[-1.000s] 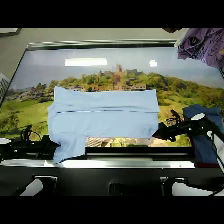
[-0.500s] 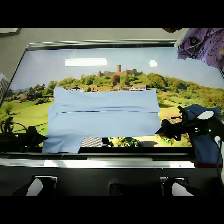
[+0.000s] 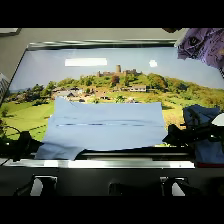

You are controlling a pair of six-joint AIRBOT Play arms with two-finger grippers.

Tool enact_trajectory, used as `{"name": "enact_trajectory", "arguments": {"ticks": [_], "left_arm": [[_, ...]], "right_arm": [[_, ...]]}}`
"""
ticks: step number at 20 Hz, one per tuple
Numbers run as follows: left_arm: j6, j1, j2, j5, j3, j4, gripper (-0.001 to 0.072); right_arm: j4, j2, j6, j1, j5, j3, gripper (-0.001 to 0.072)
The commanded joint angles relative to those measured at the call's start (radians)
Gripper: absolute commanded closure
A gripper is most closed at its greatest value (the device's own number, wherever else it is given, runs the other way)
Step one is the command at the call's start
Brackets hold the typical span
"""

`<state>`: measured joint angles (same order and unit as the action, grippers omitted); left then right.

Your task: Fold the clothes and pants, and hang the long-sleeved shirts on hangers.

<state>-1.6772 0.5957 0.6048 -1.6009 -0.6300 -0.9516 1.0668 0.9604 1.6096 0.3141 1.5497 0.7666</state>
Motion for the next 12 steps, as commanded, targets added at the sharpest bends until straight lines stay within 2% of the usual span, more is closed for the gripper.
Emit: {"name": "enact_trajectory", "arguments": {"ticks": [1, 6, 12], "left_arm": [[0.034, 0.001, 0.045, 0.092, -0.007, 0.132, 0.0691], [0.108, -0.095, 0.270, 0.288, -0.100, 0.174, 0.0691], [0.142, -0.255, 0.622, 0.453, -0.270, 0.175, 0.0691]], "right_arm": [[-0.038, -0.015, -0.019, -0.001, -0.068, 0.010, 0.0681], [-0.130, 0.112, -0.100, -0.002, -0.243, 0.107, 0.0681], [-0.214, 0.367, -0.197, -0.002, -0.369, 0.245, 0.0681]]}}
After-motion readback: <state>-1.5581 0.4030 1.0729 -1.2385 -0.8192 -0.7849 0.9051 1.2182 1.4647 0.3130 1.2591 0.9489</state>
